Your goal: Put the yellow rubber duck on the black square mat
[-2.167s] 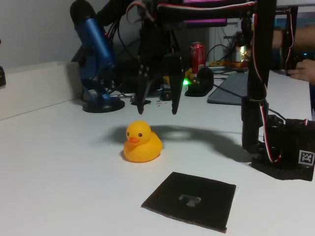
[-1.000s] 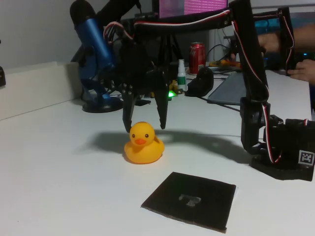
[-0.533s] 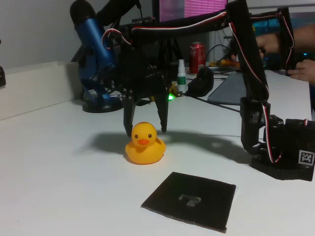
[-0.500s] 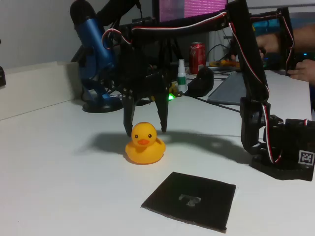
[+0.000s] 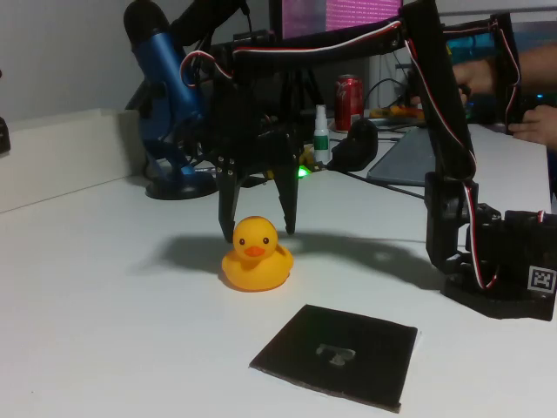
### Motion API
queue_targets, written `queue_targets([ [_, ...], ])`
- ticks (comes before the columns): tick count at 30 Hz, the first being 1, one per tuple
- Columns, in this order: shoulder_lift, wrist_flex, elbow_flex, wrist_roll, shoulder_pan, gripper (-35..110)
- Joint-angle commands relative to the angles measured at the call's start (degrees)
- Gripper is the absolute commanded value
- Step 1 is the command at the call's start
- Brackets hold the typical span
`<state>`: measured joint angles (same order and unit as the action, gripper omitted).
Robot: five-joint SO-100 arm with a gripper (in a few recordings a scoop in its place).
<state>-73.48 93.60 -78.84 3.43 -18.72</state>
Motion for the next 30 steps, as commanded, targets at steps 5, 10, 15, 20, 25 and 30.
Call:
queue_targets([
  [5, -1.1, 0.4, 2.1, 1.0, -1.8, 33],
  [10, -0.9, 0.2, 2.1, 1.0, -1.9, 33],
  [15, -1.6, 0.7, 2.6, 1.0, -1.9, 33],
  [20, -1.6, 0.9, 2.0, 1.0, -2.0, 33],
  [25, -1.7, 0.9, 2.0, 1.0, -8.0, 33],
  [30, -1.7, 0.9, 2.5, 0.9, -8.6, 33],
])
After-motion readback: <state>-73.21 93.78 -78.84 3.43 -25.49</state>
